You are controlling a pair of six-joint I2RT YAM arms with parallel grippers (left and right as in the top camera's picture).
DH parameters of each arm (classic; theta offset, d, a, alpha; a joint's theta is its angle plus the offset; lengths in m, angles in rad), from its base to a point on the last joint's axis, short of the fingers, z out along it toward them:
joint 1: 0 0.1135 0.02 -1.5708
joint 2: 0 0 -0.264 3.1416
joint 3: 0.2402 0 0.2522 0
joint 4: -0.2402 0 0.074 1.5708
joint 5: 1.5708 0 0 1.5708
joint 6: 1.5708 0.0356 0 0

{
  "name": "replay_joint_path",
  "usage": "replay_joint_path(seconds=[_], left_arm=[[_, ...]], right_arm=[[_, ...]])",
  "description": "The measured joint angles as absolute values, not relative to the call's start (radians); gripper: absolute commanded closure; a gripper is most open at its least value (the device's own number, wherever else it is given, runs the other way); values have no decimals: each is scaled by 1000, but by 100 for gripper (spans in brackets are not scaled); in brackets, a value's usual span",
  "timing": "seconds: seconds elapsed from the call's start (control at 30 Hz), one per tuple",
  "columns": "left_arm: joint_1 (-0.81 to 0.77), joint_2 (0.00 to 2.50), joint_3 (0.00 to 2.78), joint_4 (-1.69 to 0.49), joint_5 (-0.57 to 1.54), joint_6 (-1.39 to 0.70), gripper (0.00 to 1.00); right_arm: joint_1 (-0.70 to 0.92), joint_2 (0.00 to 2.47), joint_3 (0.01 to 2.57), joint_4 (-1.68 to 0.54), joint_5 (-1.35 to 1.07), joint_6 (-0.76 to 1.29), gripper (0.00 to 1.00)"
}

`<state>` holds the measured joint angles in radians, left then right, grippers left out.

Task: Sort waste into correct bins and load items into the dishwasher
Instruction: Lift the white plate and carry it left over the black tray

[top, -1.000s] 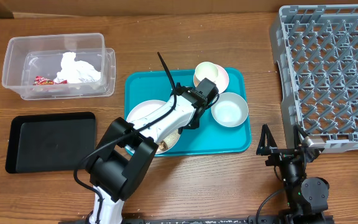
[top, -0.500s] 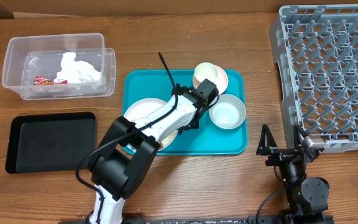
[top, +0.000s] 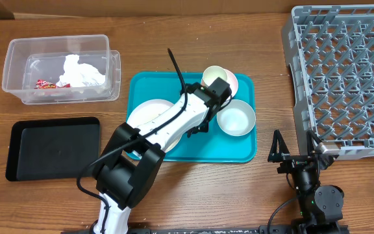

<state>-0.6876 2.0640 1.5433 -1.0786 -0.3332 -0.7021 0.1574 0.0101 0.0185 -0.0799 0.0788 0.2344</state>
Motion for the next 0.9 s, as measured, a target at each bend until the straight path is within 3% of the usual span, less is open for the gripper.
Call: replay_joint_path(seconds=[0.57,0.9], left_arm=[[-676,2065,1694,-1381,-397,-788,96],[-498,2044,1695,-1414,-386,-817,96]], right_arm=[[158,10,19,-80,79,235,0],[157,10,19,-80,79,234,0]])
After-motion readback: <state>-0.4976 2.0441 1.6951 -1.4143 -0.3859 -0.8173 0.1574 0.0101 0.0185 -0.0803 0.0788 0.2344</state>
